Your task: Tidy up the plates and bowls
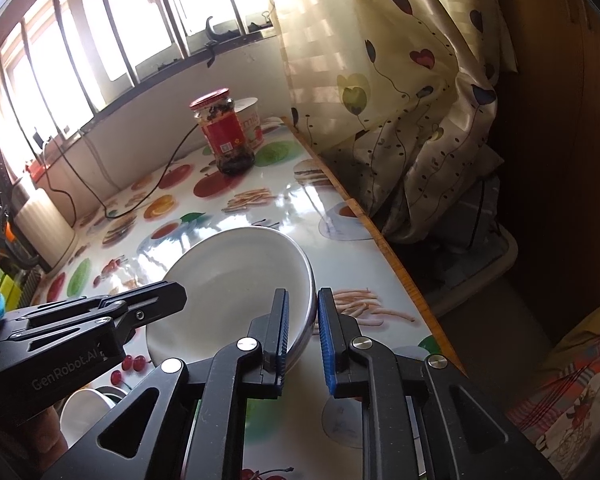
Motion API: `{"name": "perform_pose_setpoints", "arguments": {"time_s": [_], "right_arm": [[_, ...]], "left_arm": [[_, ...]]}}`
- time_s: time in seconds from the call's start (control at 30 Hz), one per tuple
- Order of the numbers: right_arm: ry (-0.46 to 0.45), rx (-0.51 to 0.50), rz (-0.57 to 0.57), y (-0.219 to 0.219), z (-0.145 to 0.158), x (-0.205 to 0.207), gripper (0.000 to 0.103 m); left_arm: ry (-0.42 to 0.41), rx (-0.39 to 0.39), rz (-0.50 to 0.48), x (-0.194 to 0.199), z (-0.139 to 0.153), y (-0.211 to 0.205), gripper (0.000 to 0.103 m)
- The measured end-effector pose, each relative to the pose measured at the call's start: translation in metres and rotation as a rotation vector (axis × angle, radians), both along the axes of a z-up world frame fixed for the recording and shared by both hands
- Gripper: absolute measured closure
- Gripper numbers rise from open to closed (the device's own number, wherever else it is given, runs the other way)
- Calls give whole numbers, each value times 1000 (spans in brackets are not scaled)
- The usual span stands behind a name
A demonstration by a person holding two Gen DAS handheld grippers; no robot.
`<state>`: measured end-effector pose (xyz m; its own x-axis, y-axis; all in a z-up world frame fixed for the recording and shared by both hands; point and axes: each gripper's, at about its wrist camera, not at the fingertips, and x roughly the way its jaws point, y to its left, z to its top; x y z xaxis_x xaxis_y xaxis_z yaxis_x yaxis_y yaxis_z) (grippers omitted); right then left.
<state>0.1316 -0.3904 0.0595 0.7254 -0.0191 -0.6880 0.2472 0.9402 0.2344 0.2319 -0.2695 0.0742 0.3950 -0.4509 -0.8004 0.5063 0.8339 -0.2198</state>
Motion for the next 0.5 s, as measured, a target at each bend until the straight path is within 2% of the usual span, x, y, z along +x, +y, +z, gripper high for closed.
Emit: {"name": "perform_pose_setpoints", "arguments": {"time_s": [0.13, 0.27, 0.5], "right_arm": [[-3, 5, -2, 0, 0, 0, 88], [-4, 8, -3, -1, 1, -1, 88], [-7, 15, -4, -1, 1, -1, 88]], "left_arm": [[-27, -11, 6, -3, 4, 4, 96], [-64, 12, 11, -6, 11, 6, 96], [-55, 27, 13, -3, 10, 5, 95]]}}
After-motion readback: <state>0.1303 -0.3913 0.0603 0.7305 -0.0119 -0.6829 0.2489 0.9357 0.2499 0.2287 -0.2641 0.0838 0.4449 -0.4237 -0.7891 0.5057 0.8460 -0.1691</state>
